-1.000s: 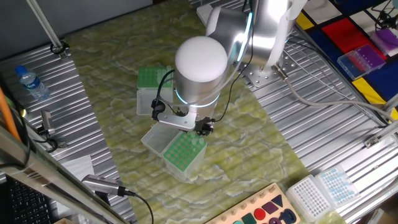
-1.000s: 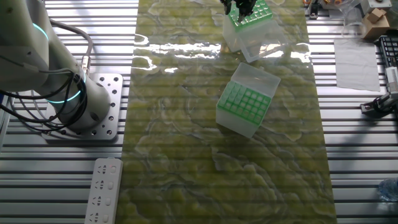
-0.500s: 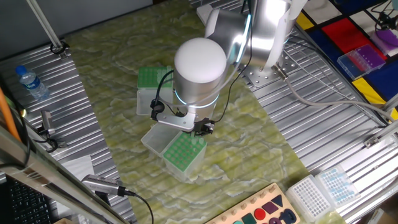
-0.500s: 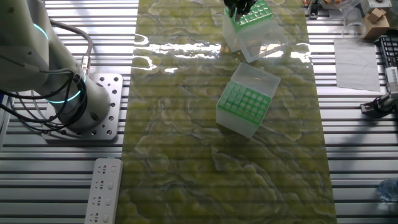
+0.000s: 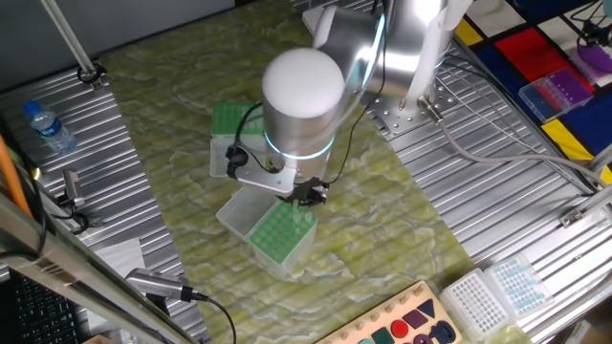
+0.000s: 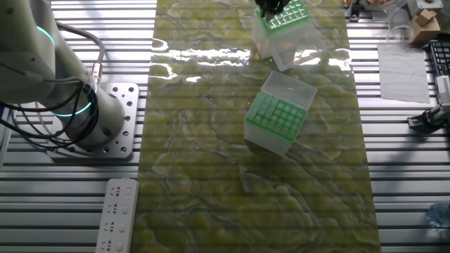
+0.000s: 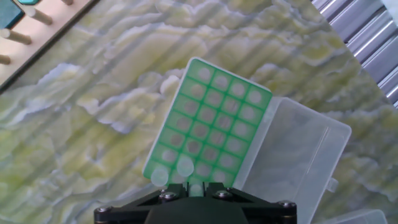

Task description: Transfer all large pipette tips from one holder to another

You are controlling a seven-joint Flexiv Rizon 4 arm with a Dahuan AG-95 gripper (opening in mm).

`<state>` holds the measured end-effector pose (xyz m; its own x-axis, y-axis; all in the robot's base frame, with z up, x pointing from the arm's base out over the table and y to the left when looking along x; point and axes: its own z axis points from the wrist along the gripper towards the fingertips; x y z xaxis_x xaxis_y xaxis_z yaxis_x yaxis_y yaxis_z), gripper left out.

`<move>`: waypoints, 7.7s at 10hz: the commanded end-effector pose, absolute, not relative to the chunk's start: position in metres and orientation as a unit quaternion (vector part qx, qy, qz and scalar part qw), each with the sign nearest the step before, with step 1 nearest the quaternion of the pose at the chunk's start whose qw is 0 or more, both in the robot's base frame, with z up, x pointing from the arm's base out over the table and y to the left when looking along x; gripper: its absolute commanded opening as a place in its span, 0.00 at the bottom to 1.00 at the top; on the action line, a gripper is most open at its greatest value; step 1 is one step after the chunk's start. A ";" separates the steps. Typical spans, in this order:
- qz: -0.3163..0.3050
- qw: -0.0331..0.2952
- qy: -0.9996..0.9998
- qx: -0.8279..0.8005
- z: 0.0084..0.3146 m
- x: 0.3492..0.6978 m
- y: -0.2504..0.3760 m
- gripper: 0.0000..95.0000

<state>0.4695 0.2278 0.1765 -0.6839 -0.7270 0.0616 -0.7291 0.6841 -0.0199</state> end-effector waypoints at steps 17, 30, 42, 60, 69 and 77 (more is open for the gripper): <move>0.035 0.047 -0.923 0.381 0.230 0.471 0.243 0.00; 0.032 0.065 -0.931 0.359 0.263 0.463 0.272 0.00; 0.064 0.095 -0.910 0.399 0.288 0.472 0.270 0.00; 0.116 0.098 -0.869 0.472 0.293 0.499 0.109 0.00; 0.105 0.059 -0.927 0.354 0.293 0.499 0.109 0.00; 0.111 0.056 -0.901 0.417 0.297 0.485 0.042 0.00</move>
<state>0.4838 0.0445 0.2968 -0.6567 -0.7301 0.1892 -0.7541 0.6388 -0.1523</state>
